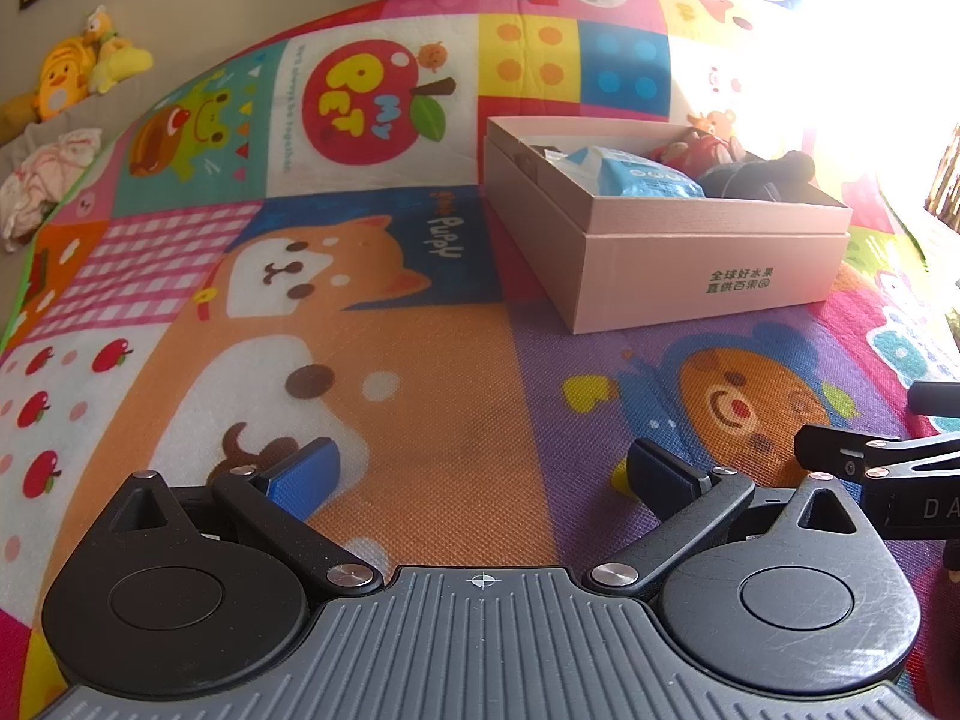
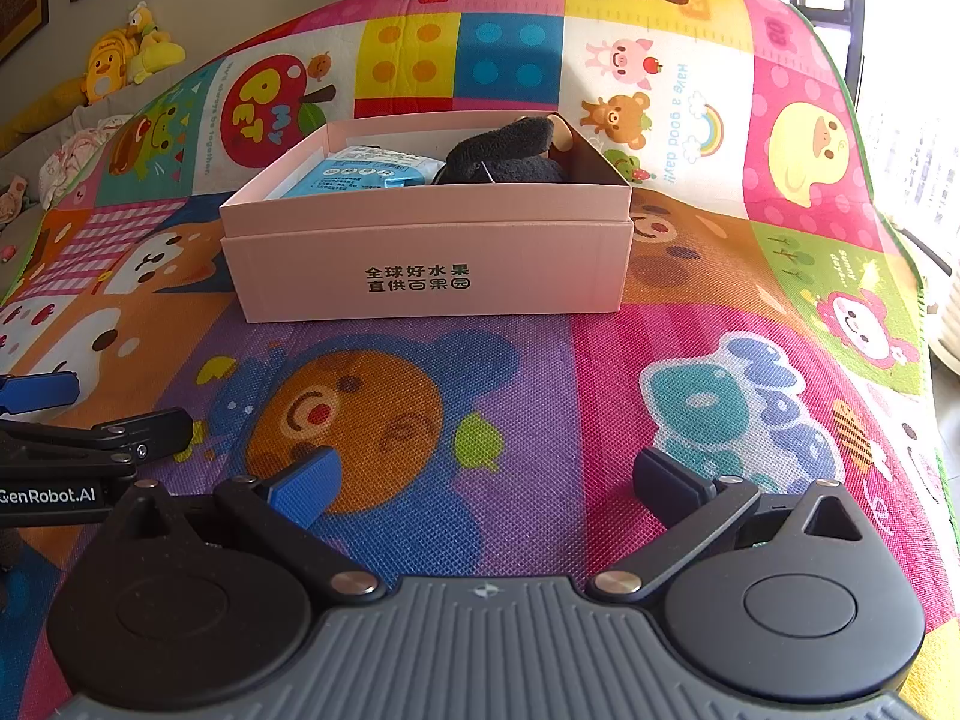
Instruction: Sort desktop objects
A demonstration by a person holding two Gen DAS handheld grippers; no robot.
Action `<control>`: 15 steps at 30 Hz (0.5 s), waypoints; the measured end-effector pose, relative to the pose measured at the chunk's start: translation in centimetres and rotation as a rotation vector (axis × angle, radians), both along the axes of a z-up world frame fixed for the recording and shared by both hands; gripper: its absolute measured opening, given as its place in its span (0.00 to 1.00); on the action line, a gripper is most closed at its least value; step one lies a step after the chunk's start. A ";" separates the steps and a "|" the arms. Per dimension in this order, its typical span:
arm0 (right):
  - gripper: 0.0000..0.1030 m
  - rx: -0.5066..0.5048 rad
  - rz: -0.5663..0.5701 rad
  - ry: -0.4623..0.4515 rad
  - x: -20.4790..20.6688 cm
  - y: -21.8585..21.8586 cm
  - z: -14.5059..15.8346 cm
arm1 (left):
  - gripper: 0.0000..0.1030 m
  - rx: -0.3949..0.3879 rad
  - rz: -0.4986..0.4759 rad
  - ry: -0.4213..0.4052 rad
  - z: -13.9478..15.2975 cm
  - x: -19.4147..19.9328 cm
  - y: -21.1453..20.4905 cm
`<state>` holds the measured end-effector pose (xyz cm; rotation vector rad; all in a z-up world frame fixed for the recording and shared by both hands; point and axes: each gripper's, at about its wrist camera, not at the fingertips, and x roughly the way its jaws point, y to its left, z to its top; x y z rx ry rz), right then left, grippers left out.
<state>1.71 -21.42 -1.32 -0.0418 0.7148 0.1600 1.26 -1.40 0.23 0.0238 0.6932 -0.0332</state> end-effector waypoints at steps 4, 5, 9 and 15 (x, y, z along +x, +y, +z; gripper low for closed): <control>1.00 0.001 -0.002 -0.015 -0.3 0.1 0.0 | 1.00 0.000 0.000 0.000 0.0 0.0 0.0; 1.00 0.001 -0.002 -0.017 -0.3 0.1 0.0 | 1.00 0.000 0.000 0.000 0.0 0.0 0.0; 1.00 -0.002 -0.002 -0.017 -0.3 0.1 0.0 | 1.00 0.000 0.000 0.000 0.0 0.0 0.0; 1.00 -0.002 -0.002 -0.017 -0.3 0.1 0.1 | 1.00 0.000 0.000 0.000 0.0 0.0 0.0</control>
